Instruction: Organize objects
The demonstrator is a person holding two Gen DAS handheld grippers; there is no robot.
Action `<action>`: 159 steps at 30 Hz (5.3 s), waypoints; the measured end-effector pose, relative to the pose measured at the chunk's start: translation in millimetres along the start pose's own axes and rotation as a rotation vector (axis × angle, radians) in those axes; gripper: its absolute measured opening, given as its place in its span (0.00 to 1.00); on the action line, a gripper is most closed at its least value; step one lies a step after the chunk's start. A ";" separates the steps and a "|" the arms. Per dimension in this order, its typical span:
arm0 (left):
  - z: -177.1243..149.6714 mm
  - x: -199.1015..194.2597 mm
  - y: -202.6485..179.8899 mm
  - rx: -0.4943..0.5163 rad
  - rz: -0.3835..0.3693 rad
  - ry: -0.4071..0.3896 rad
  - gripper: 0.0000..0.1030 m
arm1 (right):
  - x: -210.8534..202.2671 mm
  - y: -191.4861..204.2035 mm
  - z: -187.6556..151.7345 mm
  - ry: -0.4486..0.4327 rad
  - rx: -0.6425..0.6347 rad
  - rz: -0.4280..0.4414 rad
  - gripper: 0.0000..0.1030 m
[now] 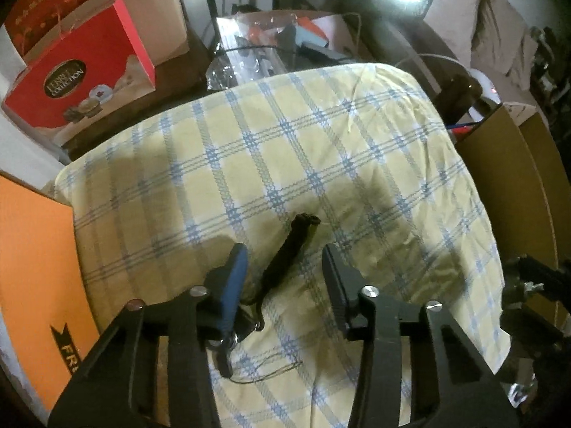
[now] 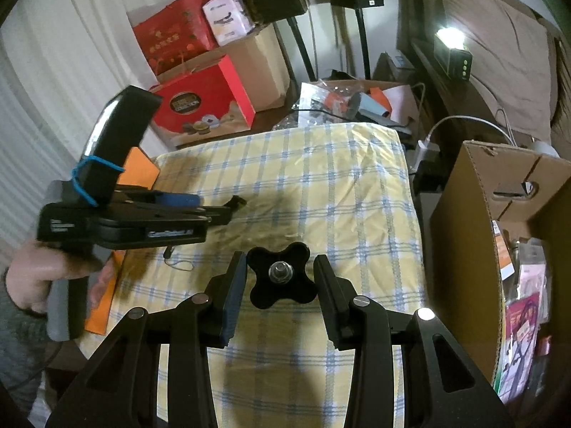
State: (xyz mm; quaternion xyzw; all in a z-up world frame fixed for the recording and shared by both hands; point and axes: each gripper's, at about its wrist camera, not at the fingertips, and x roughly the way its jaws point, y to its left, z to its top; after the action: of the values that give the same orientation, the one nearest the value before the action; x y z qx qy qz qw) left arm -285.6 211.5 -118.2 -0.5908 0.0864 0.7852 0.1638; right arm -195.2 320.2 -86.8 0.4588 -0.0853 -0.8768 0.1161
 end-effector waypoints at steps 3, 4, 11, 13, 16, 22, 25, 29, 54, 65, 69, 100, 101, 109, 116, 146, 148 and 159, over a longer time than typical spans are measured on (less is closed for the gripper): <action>0.3 3.1 -1.6 0.013 0.011 -0.008 0.30 | 0.4 0.1 0.3 0.000 -0.001 0.000 0.38; 0.0 3.0 -2.6 0.021 0.017 -0.013 0.29 | 0.5 0.1 0.3 0.000 -0.001 -0.001 0.38; -4.2 3.3 -6.3 0.050 0.057 -0.059 0.14 | 1.5 0.2 0.6 -0.003 -0.003 -0.002 0.38; -4.6 3.6 -6.7 0.050 0.064 -0.066 0.11 | 1.8 0.4 1.3 -0.002 -0.003 -0.001 0.38; -6.8 2.6 -6.9 0.050 0.067 -0.076 0.09 | 2.1 1.7 2.0 -0.002 -0.007 -0.002 0.38; -13.1 -16.3 -6.7 0.042 0.032 -0.114 0.09 | 2.2 6.3 5.8 -0.007 -0.010 -0.010 0.38; -17.6 -35.3 -8.1 0.043 0.012 -0.152 0.09 | -1.9 11.9 7.5 -0.014 -0.020 -0.012 0.38; -25.7 -64.9 -7.2 0.038 -0.027 -0.205 0.09 | -7.9 21.9 12.0 -0.028 -0.034 -0.010 0.38; -111.3 -222.8 119.0 -0.148 -0.111 -0.434 0.09 | -42.9 156.9 31.1 -0.090 -0.191 0.073 0.38; -159.2 -249.0 184.1 -0.238 -0.045 -0.462 0.09 | -25.2 233.1 23.3 -0.058 -0.290 0.149 0.38; -172.9 -246.4 201.0 -0.255 -0.012 -0.446 0.09 | -15.7 258.5 18.7 -0.040 -0.328 0.171 0.38; -220.1 -205.8 264.1 -0.365 0.087 -0.321 0.23 | 67.4 377.0 -26.9 0.116 -0.484 0.296 0.38; -220.4 -206.3 265.2 -0.367 0.088 -0.322 0.24 | 68.2 378.5 -27.3 0.116 -0.485 0.298 0.38; -226.8 -208.7 275.5 -0.406 0.074 -0.339 0.43 | 68.9 384.7 -29.7 0.113 -0.491 0.314 0.40; -233.1 -210.6 281.8 -0.437 0.075 -0.351 0.55 | 61.7 373.6 -25.6 0.094 -0.453 0.308 0.50; -236.4 -227.9 190.8 -0.331 0.040 -0.442 0.94 | -40.6 252.3 -18.1 -0.104 -0.278 0.066 1.00; -238.1 -229.4 182.3 -0.324 0.034 -0.458 0.96 | -47.8 245.7 -20.8 -0.118 -0.265 0.047 1.00; -250.3 -240.4 145.1 -0.314 0.051 -0.512 1.00 | -77.9 208.5 -40.0 -0.169 -0.189 -0.002 1.00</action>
State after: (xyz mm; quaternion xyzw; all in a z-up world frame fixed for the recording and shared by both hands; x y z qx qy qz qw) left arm -52.9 -43.3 31.5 -0.3892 -0.0655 0.9164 0.0669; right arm -93.1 140.5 5.2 0.3703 -0.0114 -0.9166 0.1505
